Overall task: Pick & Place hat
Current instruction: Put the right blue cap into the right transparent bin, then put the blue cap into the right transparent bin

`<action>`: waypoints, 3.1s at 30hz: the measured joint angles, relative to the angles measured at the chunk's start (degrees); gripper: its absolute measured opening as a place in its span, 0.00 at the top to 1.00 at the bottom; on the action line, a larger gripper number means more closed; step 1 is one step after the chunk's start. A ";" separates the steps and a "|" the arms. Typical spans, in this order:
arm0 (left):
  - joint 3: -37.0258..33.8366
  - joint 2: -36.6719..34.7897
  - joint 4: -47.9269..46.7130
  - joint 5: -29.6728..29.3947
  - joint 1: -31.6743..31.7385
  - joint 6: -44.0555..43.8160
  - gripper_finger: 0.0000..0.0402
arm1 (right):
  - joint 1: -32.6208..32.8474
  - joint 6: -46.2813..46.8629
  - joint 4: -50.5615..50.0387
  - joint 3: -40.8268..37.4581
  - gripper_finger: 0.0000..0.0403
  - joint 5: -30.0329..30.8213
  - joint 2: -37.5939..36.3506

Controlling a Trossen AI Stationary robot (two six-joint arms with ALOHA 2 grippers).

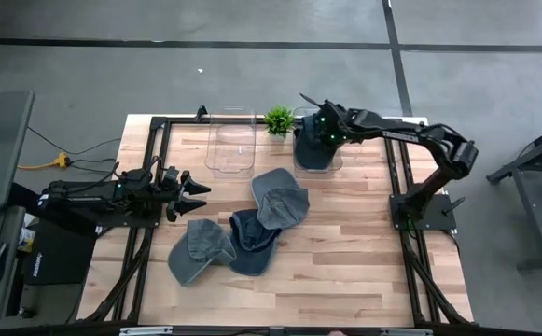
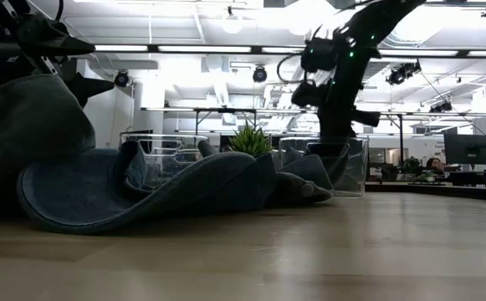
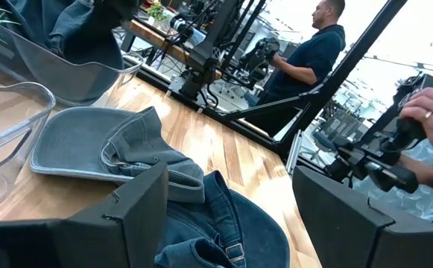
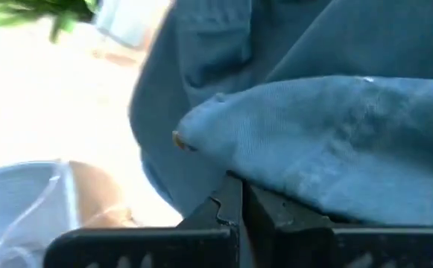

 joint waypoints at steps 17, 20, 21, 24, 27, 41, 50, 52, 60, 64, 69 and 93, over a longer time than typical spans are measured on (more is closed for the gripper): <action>0.00 0.00 -0.01 0.00 -0.01 0.01 0.34 | 12.78 -18.70 -2.71 0.00 1.00 -10.96 -16.32; 0.01 0.01 -0.01 0.00 -0.02 0.01 0.34 | 17.64 -25.75 -4.48 0.00 1.00 -12.55 -17.55; 0.00 0.00 0.00 0.00 -0.02 0.02 0.34 | 19.35 -27.12 -5.04 0.00 1.00 -12.57 -17.65; 0.00 0.00 0.00 0.00 -0.01 0.01 0.34 | 23.91 -28.20 -6.35 0.00 1.00 -12.57 -17.63; 0.00 -0.01 0.00 0.00 -0.01 0.02 0.34 | 28.66 -26.80 -7.61 0.00 1.00 -12.36 -17.37; 0.00 0.00 -0.02 0.00 -0.02 0.02 0.34 | 48.18 13.52 13.07 -17.75 1.00 -8.12 -17.43; 0.00 0.00 -0.02 0.00 -0.02 0.02 0.34 | 53.82 39.32 26.13 -23.15 1.00 6.75 -13.08; 0.01 0.00 -0.02 0.00 -0.01 0.01 0.34 | 53.62 41.68 26.27 -21.23 1.00 7.25 -10.25; 0.00 0.01 0.00 0.00 -0.01 0.01 0.34 | 53.08 49.44 26.25 -11.76 0.98 9.15 1.80; 0.01 -0.01 -0.02 0.00 0.00 0.01 0.34 | 52.78 50.06 26.08 -5.52 0.88 8.77 8.43; 0.02 0.01 -0.02 0.00 -0.02 0.02 0.34 | 52.65 51.73 26.25 0.93 0.70 8.66 13.94; 0.01 0.01 -0.02 0.00 -0.02 0.02 0.34 | 47.43 57.35 20.35 6.80 0.30 4.00 17.86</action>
